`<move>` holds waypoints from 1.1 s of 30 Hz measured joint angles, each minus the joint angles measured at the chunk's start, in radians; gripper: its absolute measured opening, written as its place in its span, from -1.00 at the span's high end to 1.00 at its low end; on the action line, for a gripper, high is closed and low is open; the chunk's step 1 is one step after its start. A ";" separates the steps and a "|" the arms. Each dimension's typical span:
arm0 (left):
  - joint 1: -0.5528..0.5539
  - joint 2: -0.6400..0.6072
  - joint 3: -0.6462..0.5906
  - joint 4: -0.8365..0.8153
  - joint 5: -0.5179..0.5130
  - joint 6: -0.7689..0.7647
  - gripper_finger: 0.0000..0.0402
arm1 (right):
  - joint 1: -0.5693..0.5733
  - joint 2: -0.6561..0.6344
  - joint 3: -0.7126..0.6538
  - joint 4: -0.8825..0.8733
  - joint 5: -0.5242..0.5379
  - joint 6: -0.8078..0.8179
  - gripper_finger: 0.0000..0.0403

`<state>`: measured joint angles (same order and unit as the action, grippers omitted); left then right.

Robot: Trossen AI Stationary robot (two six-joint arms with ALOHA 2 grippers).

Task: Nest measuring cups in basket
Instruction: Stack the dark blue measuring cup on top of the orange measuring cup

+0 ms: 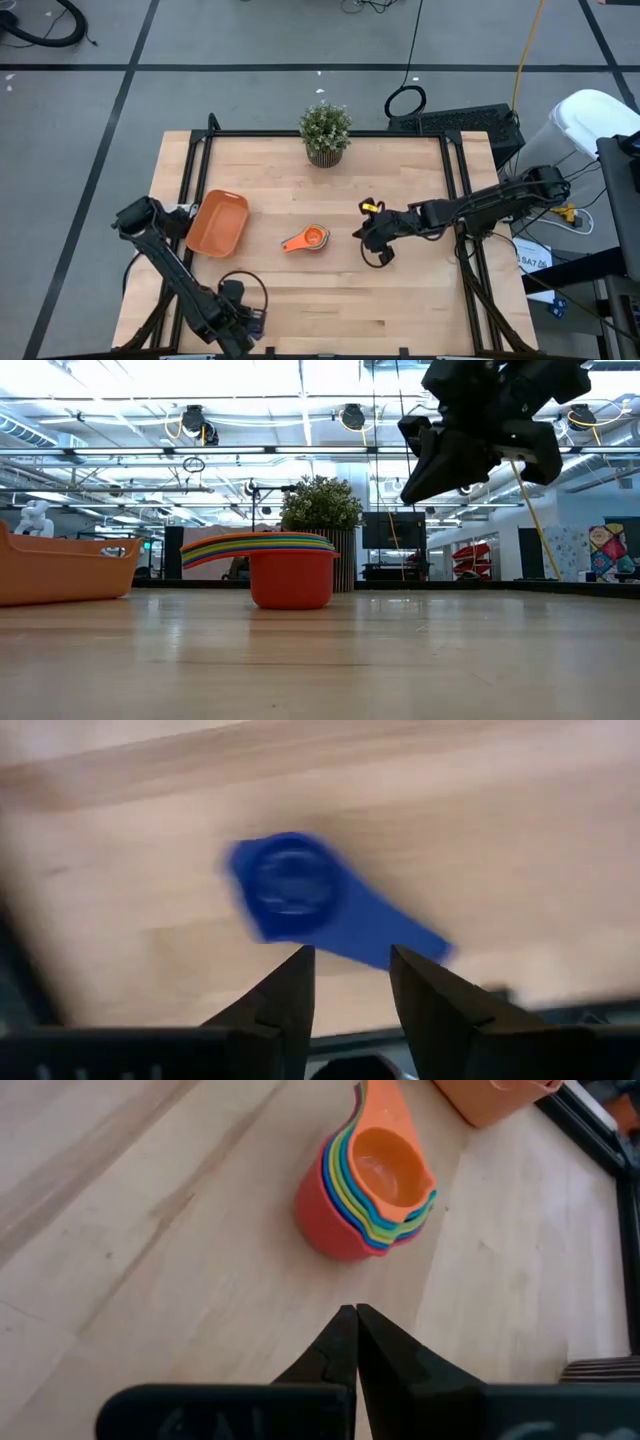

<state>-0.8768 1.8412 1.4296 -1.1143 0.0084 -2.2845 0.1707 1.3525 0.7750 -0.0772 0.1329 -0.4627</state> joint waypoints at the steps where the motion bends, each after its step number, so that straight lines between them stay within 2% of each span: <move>1: -0.001 0.000 -0.012 -0.009 0.022 -0.025 0.34 | 0.000 0.000 0.000 0.000 -0.003 -0.004 1.00; 5: 0.011 -0.001 -0.062 0.027 0.055 -0.055 0.34 | 0.000 0.000 0.000 -0.001 -0.004 -0.015 1.00; 11: 0.067 -0.001 -0.152 0.212 0.014 -0.047 0.34 | 0.000 0.000 0.000 -0.002 -0.004 -0.036 1.00; 16: 0.070 -0.001 -0.185 0.211 0.019 -0.058 0.34 | 0.000 0.000 -0.006 -0.001 -0.006 -0.038 1.00; 33: 0.078 0.005 -0.185 0.174 0.036 -0.069 0.34 | 0.000 0.000 -0.057 -0.001 -0.007 0.014 1.00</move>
<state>-0.7986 1.8458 1.2446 -0.9408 0.0443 -2.3531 0.1707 1.3525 0.7177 -0.0780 0.1257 -0.4490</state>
